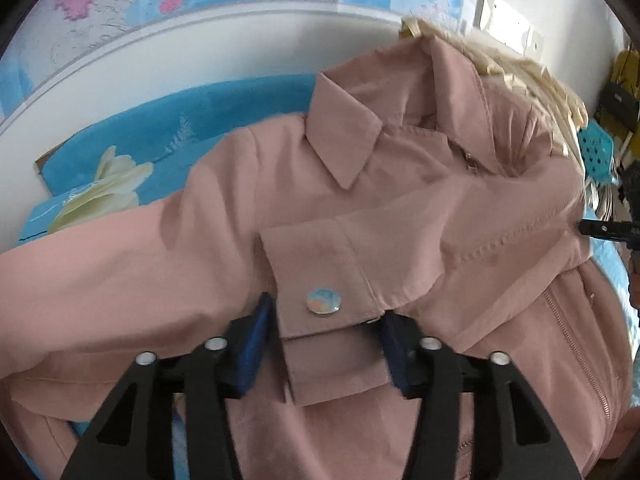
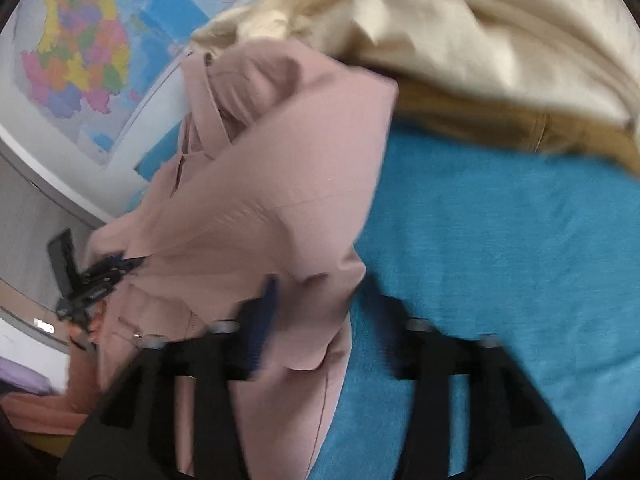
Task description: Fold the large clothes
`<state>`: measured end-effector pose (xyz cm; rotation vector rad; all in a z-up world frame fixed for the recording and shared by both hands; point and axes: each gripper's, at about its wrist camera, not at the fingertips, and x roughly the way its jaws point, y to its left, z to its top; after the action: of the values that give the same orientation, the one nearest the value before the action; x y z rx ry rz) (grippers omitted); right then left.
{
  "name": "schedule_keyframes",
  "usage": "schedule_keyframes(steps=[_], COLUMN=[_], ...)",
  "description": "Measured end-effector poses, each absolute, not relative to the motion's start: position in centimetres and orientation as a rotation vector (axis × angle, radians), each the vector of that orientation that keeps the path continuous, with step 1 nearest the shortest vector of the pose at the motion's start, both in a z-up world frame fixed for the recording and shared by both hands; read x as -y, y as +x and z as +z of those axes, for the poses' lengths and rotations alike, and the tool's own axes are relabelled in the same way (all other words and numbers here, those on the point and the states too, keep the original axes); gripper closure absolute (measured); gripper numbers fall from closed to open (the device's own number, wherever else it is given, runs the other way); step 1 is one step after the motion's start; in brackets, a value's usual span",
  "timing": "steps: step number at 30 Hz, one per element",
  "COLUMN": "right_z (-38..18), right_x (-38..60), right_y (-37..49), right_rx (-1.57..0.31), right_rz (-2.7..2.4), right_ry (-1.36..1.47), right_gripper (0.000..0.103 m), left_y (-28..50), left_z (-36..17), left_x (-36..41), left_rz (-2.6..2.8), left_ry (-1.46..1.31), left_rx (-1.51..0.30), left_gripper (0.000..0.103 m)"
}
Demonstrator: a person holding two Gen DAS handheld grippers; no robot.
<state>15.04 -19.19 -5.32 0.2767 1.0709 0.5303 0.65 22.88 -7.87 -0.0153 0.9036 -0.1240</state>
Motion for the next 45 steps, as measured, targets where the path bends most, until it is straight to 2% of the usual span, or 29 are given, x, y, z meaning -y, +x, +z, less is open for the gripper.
schedule_keyframes(steps=[3,6,10,14,19,26,30,31,32,34,40,45], right_z=[-1.7,0.9,0.8,-1.8,-5.6,-4.3,-3.9,-3.8,-3.8,-3.8,-3.0,-1.0], right_x=[18.5,16.8,10.3,3.3,-1.9,-1.7,-1.1,-0.8,-0.5,-0.1,-0.7,-6.8], right_y=[13.5,12.3,12.4,13.6,14.3,13.8,13.8,13.7,13.7,13.6,12.6,9.2], right_rx=[-0.936,-0.843,-0.862,-0.939,-1.046,-1.03,-1.034,-1.033,-1.033,-1.037,-1.017,-0.945], right_rz=[0.503,0.578,0.758,0.864,0.901,0.934,0.931,0.929,0.925,0.929,0.987,1.198], right_ry=[0.19,0.144,0.033,-0.067,-0.163,-0.13,-0.083,-0.066,-0.056,-0.034,-0.037,-0.149], right_gripper=[0.04,0.04,0.041,0.041,0.038,0.035,0.033,0.033,0.033,0.033,0.032,0.029], left_y=[-1.6,-4.4,-7.9,-11.3,-14.3,-14.3,-12.5,-12.2,-12.2,-11.8,-13.3,-13.4], left_z=[-5.8,-3.6,-1.0,-0.2,-2.8,-7.5,-8.5,-8.2,-8.0,-7.6,-2.0,2.1], left_x=[-24.5,-26.4,-30.4,-35.2,-40.0,-42.0,-43.1,-43.2,-43.3,-43.9,-43.1,-40.9], left_rz=[-0.12,-0.063,0.119,0.311,0.467,0.495,0.501,0.503,0.501,0.499,0.409,0.304], left_ry=[-0.038,-0.041,-0.063,-0.132,-0.154,-0.184,-0.2,-0.195,-0.184,-0.187,-0.122,-0.069], left_rx=[-0.8,-0.697,-0.589,-0.545,-0.648,-0.781,-0.828,-0.82,-0.809,-0.823,-0.736,-0.694], left_gripper=[0.043,0.043,0.038,0.036,0.036,0.036,0.037,0.049,0.074,0.099,0.1,0.1])
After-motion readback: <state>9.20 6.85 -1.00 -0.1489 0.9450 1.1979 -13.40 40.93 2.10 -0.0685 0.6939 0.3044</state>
